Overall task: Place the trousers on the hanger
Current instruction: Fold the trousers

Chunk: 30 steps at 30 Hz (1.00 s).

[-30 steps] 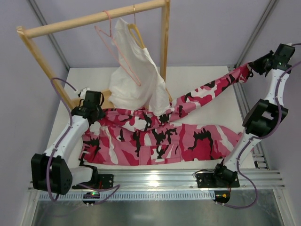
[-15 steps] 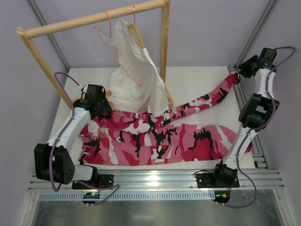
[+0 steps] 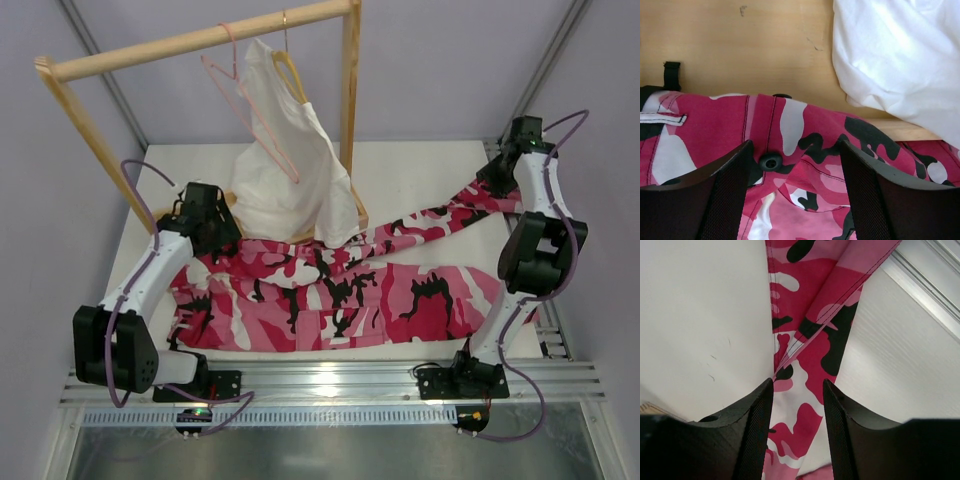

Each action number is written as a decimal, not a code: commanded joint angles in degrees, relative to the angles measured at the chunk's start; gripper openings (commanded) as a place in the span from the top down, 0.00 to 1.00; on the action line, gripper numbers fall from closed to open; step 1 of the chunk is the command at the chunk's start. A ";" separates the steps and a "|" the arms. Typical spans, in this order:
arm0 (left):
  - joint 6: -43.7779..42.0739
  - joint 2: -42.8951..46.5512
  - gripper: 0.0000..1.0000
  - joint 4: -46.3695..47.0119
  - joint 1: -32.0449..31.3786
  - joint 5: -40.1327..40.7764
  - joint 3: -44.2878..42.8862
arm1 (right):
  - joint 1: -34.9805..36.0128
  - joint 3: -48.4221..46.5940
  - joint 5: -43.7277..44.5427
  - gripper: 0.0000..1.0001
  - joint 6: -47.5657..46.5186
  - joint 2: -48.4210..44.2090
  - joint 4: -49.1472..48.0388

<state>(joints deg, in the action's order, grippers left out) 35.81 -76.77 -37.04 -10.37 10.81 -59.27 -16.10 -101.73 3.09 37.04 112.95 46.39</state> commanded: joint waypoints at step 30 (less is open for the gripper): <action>3.21 -0.48 0.32 9.61 0.35 -9.40 8.02 | 9.86 -10.41 6.05 0.52 30.29 16.16 6.88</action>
<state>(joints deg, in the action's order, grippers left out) 37.82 -76.90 -30.46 -10.35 3.27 -51.86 -6.48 -108.97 9.47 65.58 128.88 56.73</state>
